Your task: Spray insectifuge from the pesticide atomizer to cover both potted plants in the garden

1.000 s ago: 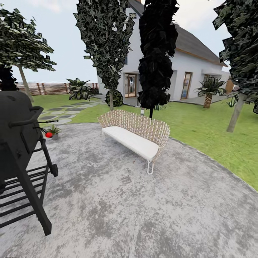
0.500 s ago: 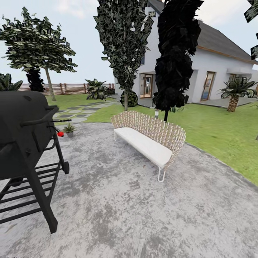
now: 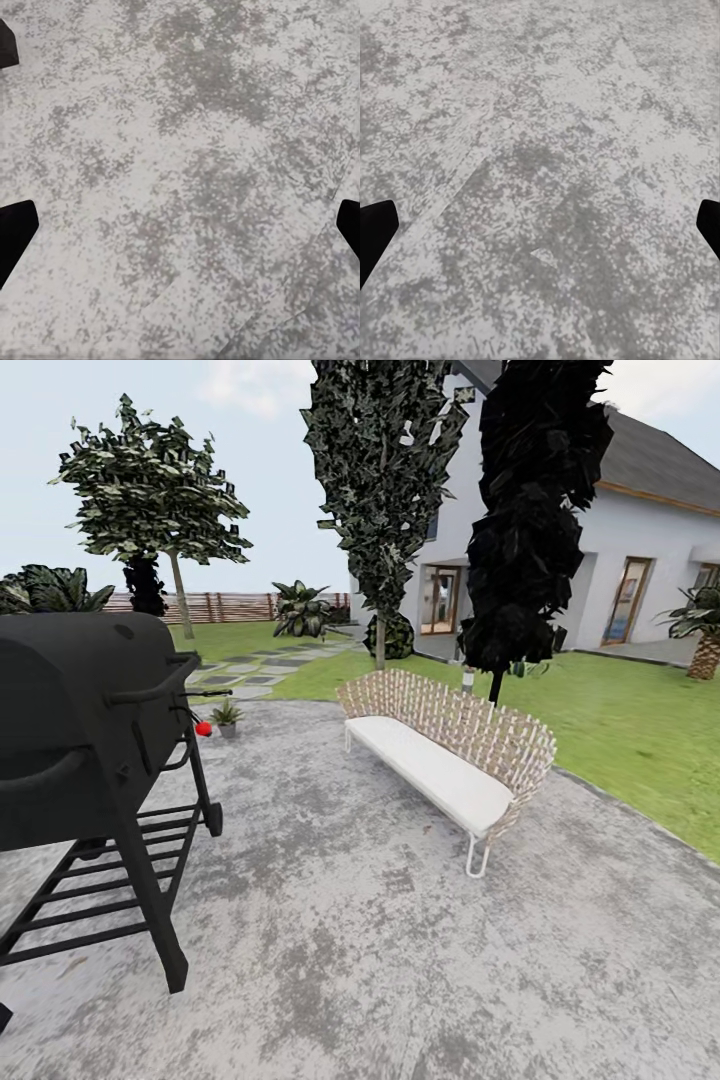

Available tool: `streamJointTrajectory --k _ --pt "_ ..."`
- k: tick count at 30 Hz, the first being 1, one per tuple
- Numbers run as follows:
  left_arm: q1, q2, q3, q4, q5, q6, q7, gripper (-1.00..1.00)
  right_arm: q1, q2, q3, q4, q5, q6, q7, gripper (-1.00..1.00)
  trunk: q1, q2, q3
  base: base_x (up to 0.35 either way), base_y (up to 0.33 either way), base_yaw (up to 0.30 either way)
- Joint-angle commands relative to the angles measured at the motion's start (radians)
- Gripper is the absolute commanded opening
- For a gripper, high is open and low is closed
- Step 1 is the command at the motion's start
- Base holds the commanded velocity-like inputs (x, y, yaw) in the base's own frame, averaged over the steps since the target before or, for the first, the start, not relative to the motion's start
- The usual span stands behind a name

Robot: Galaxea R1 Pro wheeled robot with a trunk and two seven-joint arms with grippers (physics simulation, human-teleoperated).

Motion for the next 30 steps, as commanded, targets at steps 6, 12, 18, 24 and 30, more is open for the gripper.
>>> streamJointTrajectory --k 6,12,18,24,30 --pt "-0.001 -0.002 -0.005 -0.001 -0.001 -0.004 -0.001 1.00 -0.001 -0.001 -0.001 0.000 0.001 -0.003 0.001 1.00 0.000 -0.001 -0.001 0.000 0.000 0.007" --pt "-0.001 -0.002 -0.005 0.000 -0.001 -0.016 -0.001 1.00 -0.001 -0.001 -0.001 0.003 0.002 -0.003 0.001 1.00 0.000 -0.001 -0.001 0.000 0.000 0.000" --pt "-0.001 -0.001 -0.004 0.005 -0.001 -0.020 -0.001 1.00 -0.001 -0.002 0.000 0.000 0.002 -0.003 0.003 1.00 0.000 -0.001 -0.001 0.000 0.000 0.000" --pt "-0.001 -0.001 -0.002 0.005 -0.001 -0.020 -0.001 1.00 -0.001 -0.002 0.002 0.001 0.002 -0.003 0.003 1.00 0.000 -0.001 -0.001 0.000 0.000 0.000" --pt "-0.001 -0.001 -0.004 0.006 -0.001 -0.020 -0.001 1.00 -0.001 -0.002 0.004 0.004 0.003 -0.003 0.003 1.00 0.011 -0.022 -0.010 0.000 0.000 0.000"
